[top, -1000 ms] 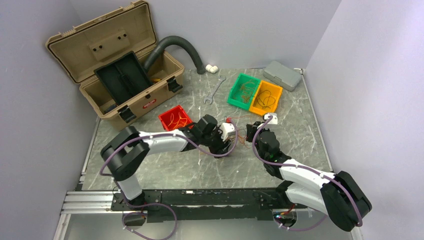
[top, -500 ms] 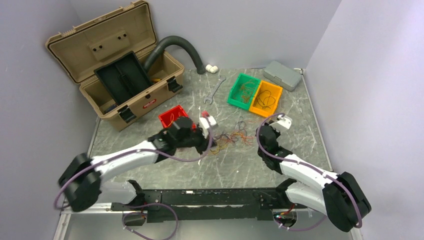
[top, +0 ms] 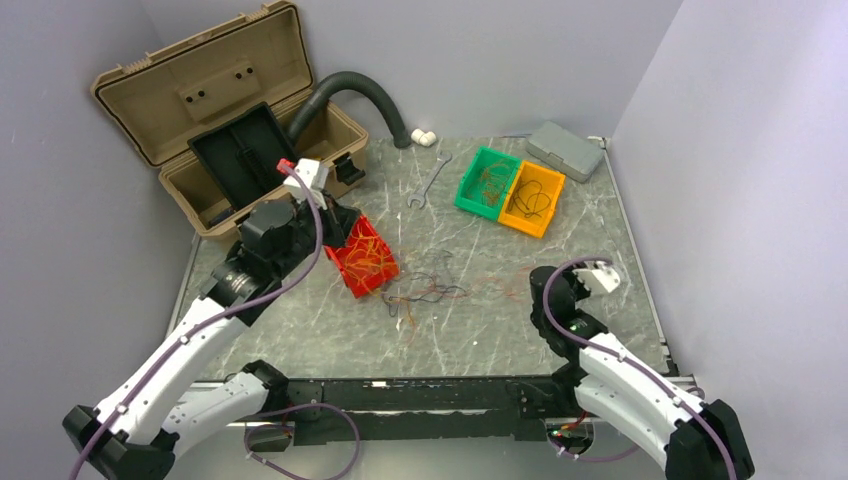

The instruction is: Untangle the cables

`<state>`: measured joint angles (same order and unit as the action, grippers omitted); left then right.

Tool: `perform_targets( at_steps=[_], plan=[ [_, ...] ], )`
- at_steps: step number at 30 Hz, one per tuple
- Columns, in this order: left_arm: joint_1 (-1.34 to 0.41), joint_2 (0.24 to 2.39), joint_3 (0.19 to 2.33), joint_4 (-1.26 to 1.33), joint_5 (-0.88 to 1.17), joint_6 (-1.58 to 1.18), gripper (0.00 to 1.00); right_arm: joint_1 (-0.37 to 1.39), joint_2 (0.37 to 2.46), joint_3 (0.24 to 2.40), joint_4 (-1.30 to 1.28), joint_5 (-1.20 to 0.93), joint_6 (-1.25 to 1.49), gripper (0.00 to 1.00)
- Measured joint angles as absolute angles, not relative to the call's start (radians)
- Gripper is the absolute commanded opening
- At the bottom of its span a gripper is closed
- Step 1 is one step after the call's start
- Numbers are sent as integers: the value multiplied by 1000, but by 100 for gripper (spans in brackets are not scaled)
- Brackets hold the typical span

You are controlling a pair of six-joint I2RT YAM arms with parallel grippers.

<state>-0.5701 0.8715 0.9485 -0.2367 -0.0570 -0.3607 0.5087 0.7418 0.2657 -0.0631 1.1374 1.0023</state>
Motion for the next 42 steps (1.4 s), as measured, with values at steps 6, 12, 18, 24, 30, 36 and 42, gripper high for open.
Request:
perform_targets(
  at_steps=[6, 12, 18, 24, 30, 36, 42],
  plan=[
    [-569, 990, 996, -254, 206, -334, 0, 506, 743, 184, 321, 670, 570, 79],
    [-592, 1064, 1111, -295, 395, -297, 0, 511, 846, 132, 633, 22, 347, 79],
    [-681, 1073, 1220, -312, 479, -264, 0, 533, 1020, 179, 772, -343, 296, 79],
    [-710, 1102, 1256, -306, 500, -261, 0, 553, 1065, 206, 823, -524, 292, 79],
    [-714, 1155, 1317, -315, 500, -275, 0, 575, 1043, 220, 817, -591, 282, 77],
    [-718, 1180, 1431, -324, 500, -302, 0, 653, 1044, 252, 809, -585, 244, 83],
    [-719, 1177, 1484, -307, 506, -348, 0, 678, 1032, 257, 800, -535, 227, 100]
  ],
)
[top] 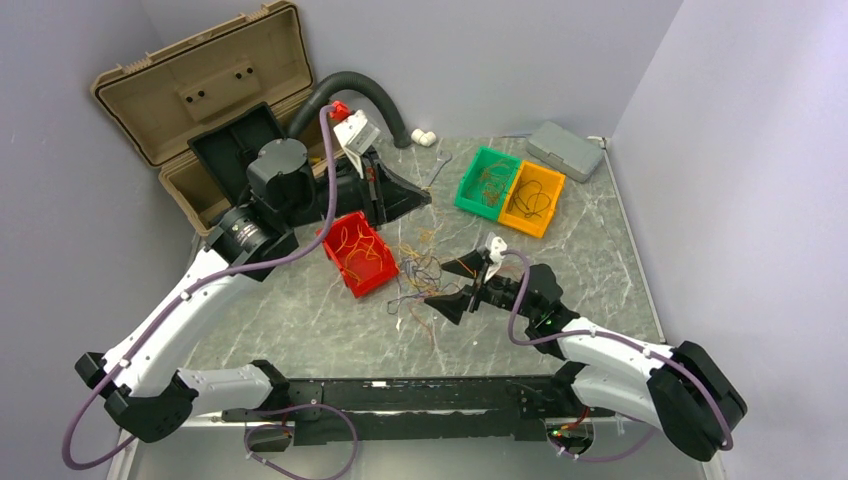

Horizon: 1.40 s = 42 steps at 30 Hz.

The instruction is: Untangle the cables

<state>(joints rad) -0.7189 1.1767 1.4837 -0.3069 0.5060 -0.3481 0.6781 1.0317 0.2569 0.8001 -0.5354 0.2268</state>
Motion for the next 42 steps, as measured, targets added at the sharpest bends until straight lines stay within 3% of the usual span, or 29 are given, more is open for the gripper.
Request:
perform_targets(
  at_steps=[12, 15, 16, 20, 21, 22, 26, 30, 37, 42],
  plan=[
    [-720, 1172, 1539, -249, 570, -442, 0, 731, 1077, 309, 875, -443, 255, 99],
    [-721, 1172, 1539, -236, 579, -458, 0, 779, 1164, 356, 913, -439, 263, 92],
    [-721, 1173, 1539, -229, 582, -465, 0, 796, 1193, 370, 929, -437, 267, 82],
    [-721, 1174, 1539, -200, 588, -488, 0, 834, 1280, 406, 1002, -421, 296, 14],
    [-721, 1174, 1539, -197, 587, -490, 0, 838, 1295, 410, 1019, -403, 311, 5],
    [-722, 1174, 1539, -196, 585, -491, 0, 839, 1305, 410, 1032, -382, 318, 2],
    [-722, 1162, 1554, -256, 508, -438, 0, 839, 1295, 359, 1081, -214, 384, 0],
    [-720, 1141, 1651, -421, 239, -318, 0, 813, 1137, 211, 1015, 18, 474, 0],
    [-664, 949, 1590, -535, -196, -200, 0, 716, 546, 165, 293, 589, 802, 0],
    [-635, 904, 1530, -544, -267, -178, 0, 644, 299, 177, -67, 807, 868, 0]
  ],
)
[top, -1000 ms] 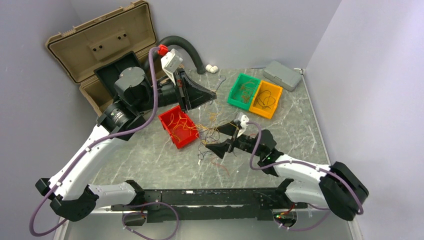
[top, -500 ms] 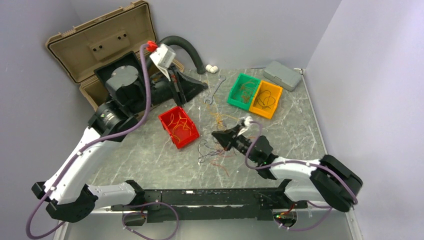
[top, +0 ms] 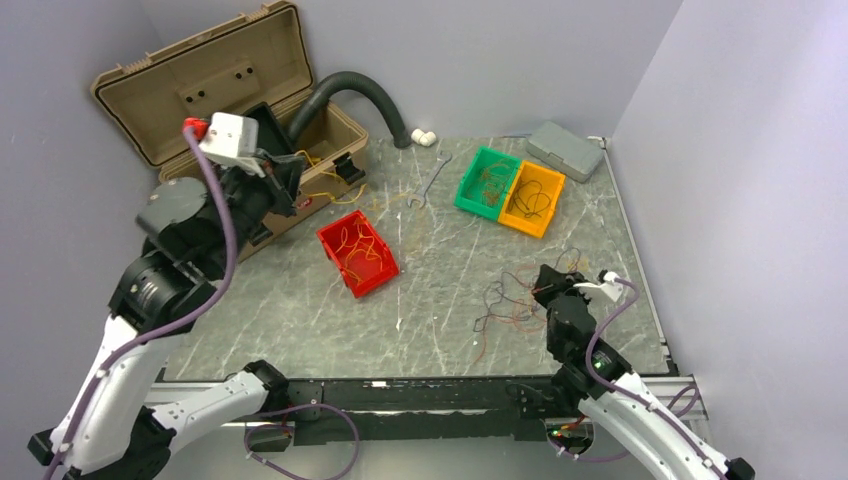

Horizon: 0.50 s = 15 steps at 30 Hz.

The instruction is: Untangle the cables

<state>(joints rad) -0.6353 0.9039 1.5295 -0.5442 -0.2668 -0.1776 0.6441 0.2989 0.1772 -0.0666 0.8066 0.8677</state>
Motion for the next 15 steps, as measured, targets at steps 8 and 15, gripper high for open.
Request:
perform_targets(
  at_steps=[8, 15],
  plan=[
    [-622, 1032, 1505, -596, -266, -175, 0, 633, 391, 252, -218, 886, 811, 0],
    [-605, 1081, 1505, -616, -241, -175, 0, 631, 595, 319, -182, 817, 725, 0]
  ],
)
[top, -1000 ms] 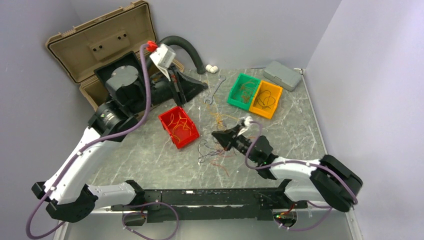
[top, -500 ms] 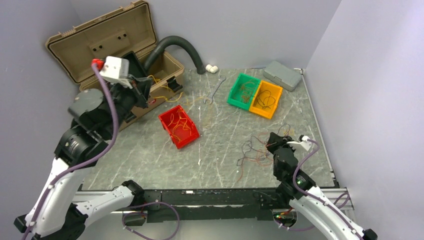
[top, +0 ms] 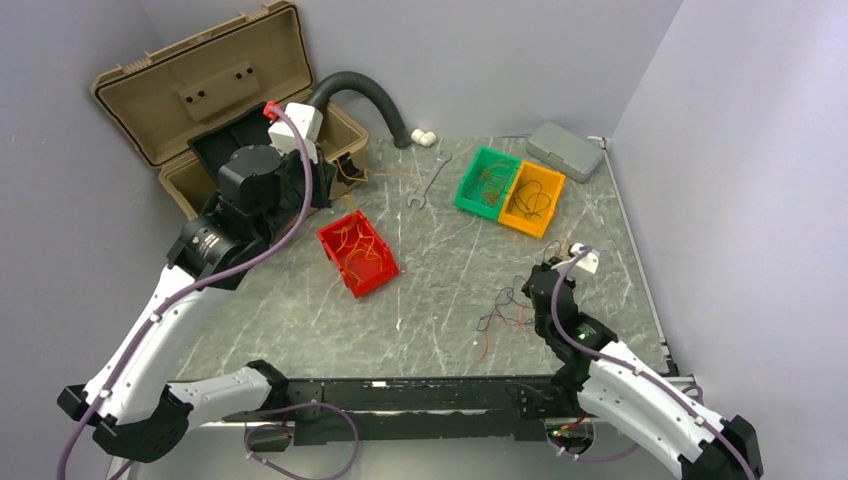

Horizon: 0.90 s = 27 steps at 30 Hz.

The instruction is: Untangle the cables

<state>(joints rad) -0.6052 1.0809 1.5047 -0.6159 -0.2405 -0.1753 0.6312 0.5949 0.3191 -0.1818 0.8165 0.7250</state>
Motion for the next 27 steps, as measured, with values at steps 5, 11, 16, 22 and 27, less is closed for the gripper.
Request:
perform_targets(
  at_steps=[5, 11, 16, 22, 27],
  plan=[
    [-598, 1108, 1505, -616, -239, -169, 0, 630, 652, 321, -93, 708, 627, 0],
    [-592, 1146, 1503, -614, -228, -169, 0, 630, 664, 321, 2, 621, 533, 0],
    [-586, 1147, 1437, -602, -234, -170, 0, 630, 664, 321, 43, 580, 491, 0],
    [-558, 1158, 1316, -604, -242, -201, 0, 630, 679, 321, 70, 552, 469, 0],
    [-519, 1215, 1244, -602, -232, -274, 0, 630, 707, 321, 87, 540, 459, 0]
  ],
)
